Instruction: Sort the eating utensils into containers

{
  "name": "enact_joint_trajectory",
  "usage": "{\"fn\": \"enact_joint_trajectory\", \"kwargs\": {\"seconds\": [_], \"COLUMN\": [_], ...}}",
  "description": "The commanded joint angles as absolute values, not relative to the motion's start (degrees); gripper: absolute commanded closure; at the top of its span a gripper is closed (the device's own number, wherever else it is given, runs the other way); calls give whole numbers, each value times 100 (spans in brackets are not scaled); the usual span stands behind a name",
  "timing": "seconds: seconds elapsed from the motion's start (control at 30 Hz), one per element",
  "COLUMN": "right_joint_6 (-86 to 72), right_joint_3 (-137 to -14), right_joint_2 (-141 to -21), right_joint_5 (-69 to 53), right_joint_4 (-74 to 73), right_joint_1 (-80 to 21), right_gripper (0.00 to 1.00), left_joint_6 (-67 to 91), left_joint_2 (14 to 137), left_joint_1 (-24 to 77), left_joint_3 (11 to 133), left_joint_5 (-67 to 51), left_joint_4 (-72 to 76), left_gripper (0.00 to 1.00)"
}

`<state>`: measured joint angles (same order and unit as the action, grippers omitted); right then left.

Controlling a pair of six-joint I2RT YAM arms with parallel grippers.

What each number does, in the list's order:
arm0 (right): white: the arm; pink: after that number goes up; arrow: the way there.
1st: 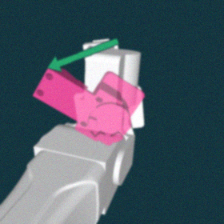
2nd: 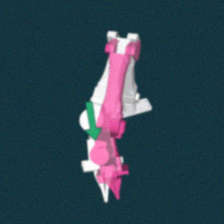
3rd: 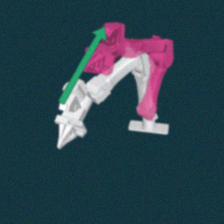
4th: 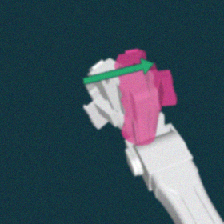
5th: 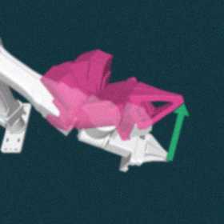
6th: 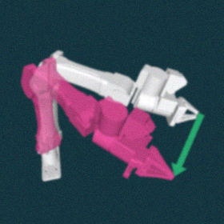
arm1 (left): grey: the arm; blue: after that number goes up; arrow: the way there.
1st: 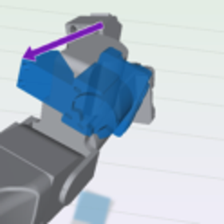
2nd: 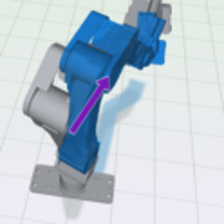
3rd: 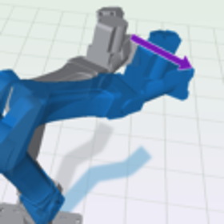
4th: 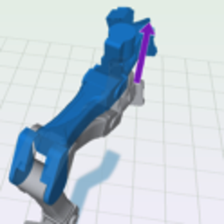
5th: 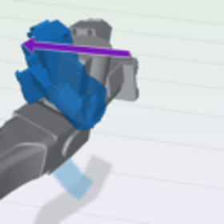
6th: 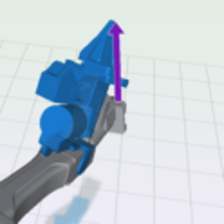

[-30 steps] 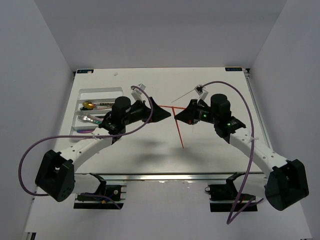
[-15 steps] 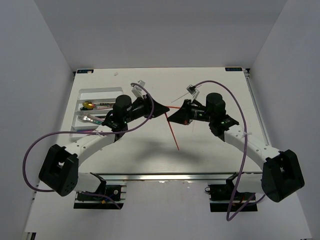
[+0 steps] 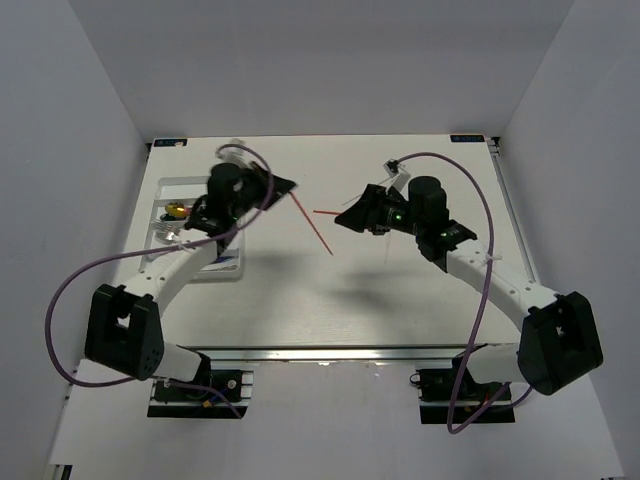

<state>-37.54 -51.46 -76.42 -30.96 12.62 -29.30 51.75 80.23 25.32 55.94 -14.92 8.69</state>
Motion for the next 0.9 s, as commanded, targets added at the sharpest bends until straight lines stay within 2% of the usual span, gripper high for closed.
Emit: {"fn": "enact_joint_trajectory", "kwargs": {"seconds": [0.0, 0.03, 0.13, 0.17, 0.23, 0.43, 0.57, 0.67, 0.87], "right_joint_6": [-3699, -3726, -3648, -3578, -3472, -3138, -3024, -2944, -2944], "right_joint_3": [-5520, -5441, -5011, -4958, -4896, -4861, -4807, -4904, -5202], "right_joint_2": [-7322, -7173, -6892, -6865, -6864, -7057, -7268, -7531, -8033], "right_joint_5": [-240, -29, 184, 228, 325, 79, 61, 53, -237], "right_joint_4": [-419, -483, -255, -264, -342, -361, -281, -273, -202], "right_joint_1": [-2795, -2795, -2795, -2795, -2786, -2786, -2777, -2777, -2777], "right_gripper": [31, 31, 28, 24, 23, 22, 22, 22, 22], "left_joint_6": [5728, 5957, 6503, 6539, 6784, 7312, 7821, 7752, 7436], "left_joint_2": [8112, 8165, 8691, 8875, 9446, 11149, 11741, 11970, 12225], "left_joint_1": [1006, 288, -813, -974, -1369, -1862, -2074, -2136, -2136], "left_joint_3": [5697, 5539, 5378, 5483, 5800, 6879, 7084, 7364, 7682], "left_joint_5": [-106, -192, -474, -483, -283, -499, -782, -739, -703], "left_joint_4": [-502, -49, 597, 780, 1088, 1845, 2469, 2382, 2110], "left_gripper": [100, 100, 100, 100, 100, 100, 100, 100, 72]}}
